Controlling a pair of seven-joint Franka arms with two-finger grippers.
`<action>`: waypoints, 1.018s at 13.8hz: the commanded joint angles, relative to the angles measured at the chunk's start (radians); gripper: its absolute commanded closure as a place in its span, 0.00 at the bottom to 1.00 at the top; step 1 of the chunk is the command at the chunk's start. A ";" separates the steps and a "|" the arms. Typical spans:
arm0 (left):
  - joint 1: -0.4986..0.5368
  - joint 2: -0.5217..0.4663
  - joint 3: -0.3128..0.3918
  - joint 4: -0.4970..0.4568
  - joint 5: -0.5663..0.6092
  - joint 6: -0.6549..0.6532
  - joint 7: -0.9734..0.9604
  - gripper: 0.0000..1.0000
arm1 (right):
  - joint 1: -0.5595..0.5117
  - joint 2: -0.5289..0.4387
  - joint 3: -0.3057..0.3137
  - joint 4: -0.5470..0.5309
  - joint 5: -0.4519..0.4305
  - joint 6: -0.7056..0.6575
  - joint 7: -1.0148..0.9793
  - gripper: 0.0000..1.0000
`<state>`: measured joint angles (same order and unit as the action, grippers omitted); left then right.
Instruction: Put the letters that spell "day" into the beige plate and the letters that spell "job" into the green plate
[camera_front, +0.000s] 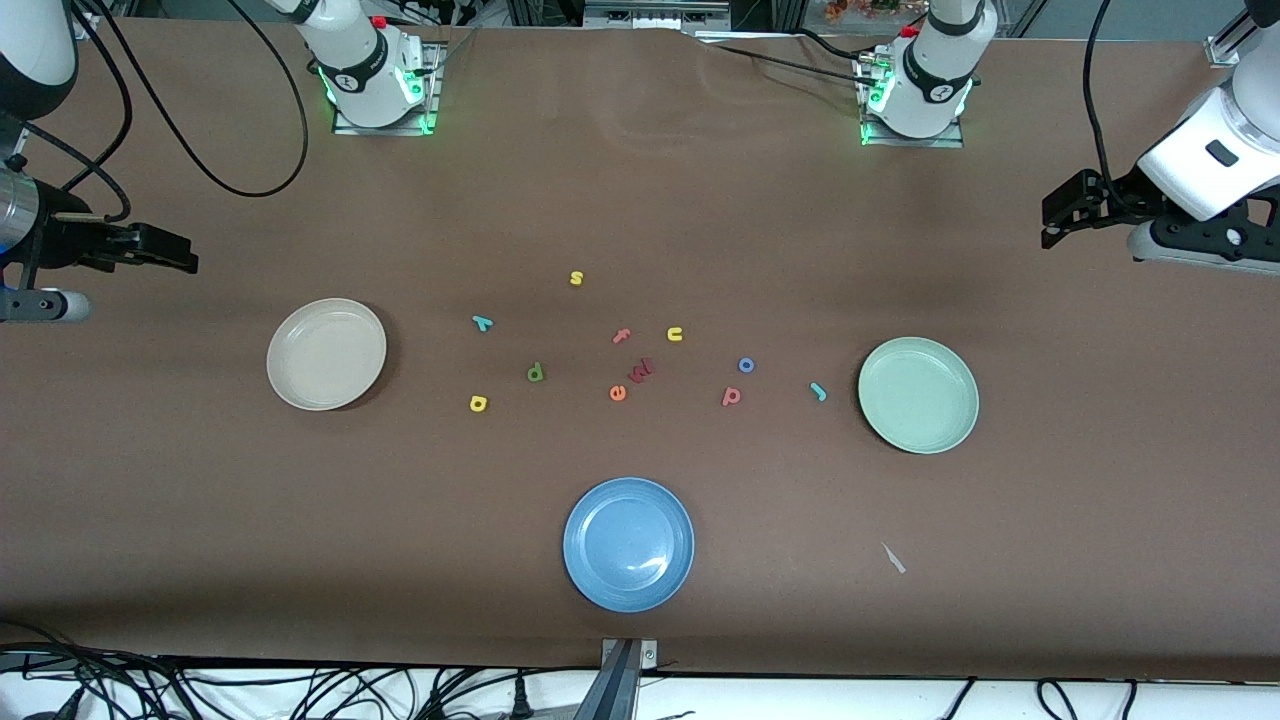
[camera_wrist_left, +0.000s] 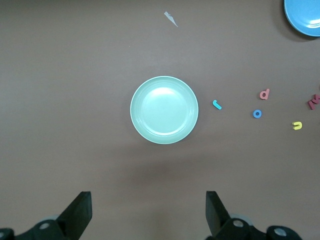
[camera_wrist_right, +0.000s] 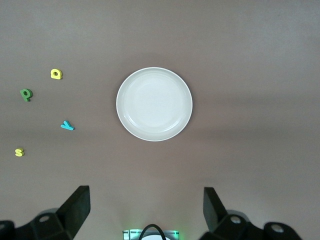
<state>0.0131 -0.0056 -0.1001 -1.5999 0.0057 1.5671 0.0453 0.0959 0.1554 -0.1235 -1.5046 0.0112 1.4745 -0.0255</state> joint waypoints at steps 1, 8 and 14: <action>0.002 -0.007 0.003 0.005 -0.006 -0.004 -0.002 0.00 | -0.001 -0.005 -0.002 0.015 0.009 -0.022 0.004 0.00; -0.001 -0.007 0.000 0.005 -0.003 -0.001 -0.005 0.00 | -0.001 -0.005 -0.001 0.015 0.010 -0.022 0.003 0.00; -0.001 0.009 0.000 0.014 -0.004 0.004 -0.007 0.00 | -0.001 -0.005 -0.001 0.015 0.010 -0.022 0.006 0.00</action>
<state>0.0139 -0.0033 -0.0974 -1.5999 0.0057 1.5698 0.0453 0.0959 0.1554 -0.1235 -1.5046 0.0112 1.4725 -0.0255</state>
